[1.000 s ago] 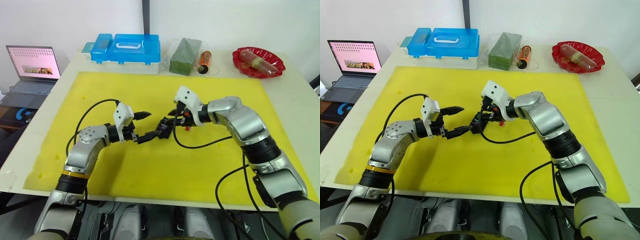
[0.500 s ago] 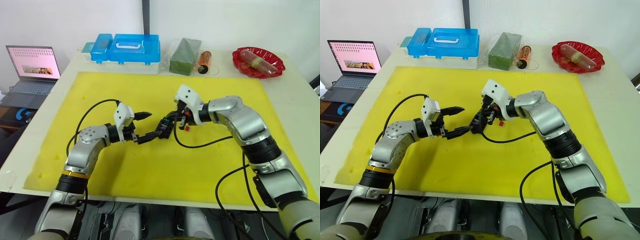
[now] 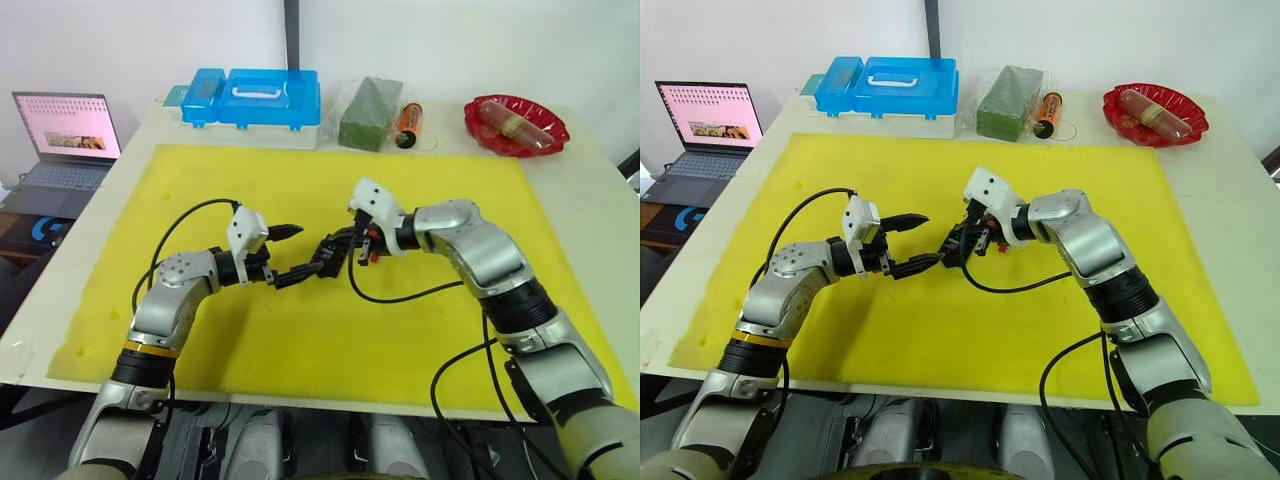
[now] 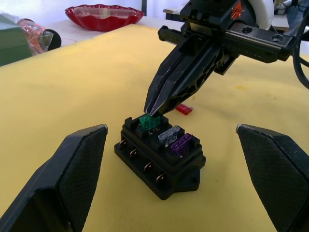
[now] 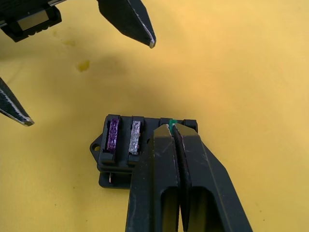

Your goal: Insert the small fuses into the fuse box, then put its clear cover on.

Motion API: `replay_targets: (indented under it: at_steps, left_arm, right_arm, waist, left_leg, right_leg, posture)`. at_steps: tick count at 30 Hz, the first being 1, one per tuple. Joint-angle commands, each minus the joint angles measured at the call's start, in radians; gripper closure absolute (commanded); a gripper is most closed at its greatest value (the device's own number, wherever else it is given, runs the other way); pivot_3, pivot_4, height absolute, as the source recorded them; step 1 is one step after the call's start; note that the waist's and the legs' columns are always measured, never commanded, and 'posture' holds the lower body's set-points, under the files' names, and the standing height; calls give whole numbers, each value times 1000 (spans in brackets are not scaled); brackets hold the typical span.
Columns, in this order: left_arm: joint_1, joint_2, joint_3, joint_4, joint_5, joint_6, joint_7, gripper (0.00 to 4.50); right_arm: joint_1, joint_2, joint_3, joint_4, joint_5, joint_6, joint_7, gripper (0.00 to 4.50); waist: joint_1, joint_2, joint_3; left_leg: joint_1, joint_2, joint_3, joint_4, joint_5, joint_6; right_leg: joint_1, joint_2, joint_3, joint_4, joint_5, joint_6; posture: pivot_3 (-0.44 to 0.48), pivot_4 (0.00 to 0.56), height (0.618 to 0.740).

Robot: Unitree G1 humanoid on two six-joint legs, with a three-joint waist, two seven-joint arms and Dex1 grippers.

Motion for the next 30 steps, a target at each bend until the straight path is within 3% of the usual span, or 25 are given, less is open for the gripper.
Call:
replay_targets:
  at_steps: [1,20,30]
  left_arm:
    - [0,9,14,-37,-7,-12,-8,0]
    - [16,18,13,-82,-10,14,-4,0]
    - [28,54,57,-106,-39,1,-26,0]
  right_arm:
    - [46,1,34,50,-25,10,8,4455]
    - [86,32,23,146,-43,-29,-14,4455]
    - [29,62,-208,-188,177,188,-71,4455]
  waist:
    - [0,0,0]
    - [0,-1,-4]
    - [1,0,-3]
  left_leg:
    - [0,0,0,0,0,0]
    - [3,0,-1,0,0,0]
    - [-1,0,-1,0,0,0]
  right_leg:
    - [0,0,0,0,0,0]
    - [3,0,-1,0,0,0]
    - [-1,-1,0,0,0,0]
  posture:
    - [0,150,740]
    - [0,150,740]
    - [0,150,740]
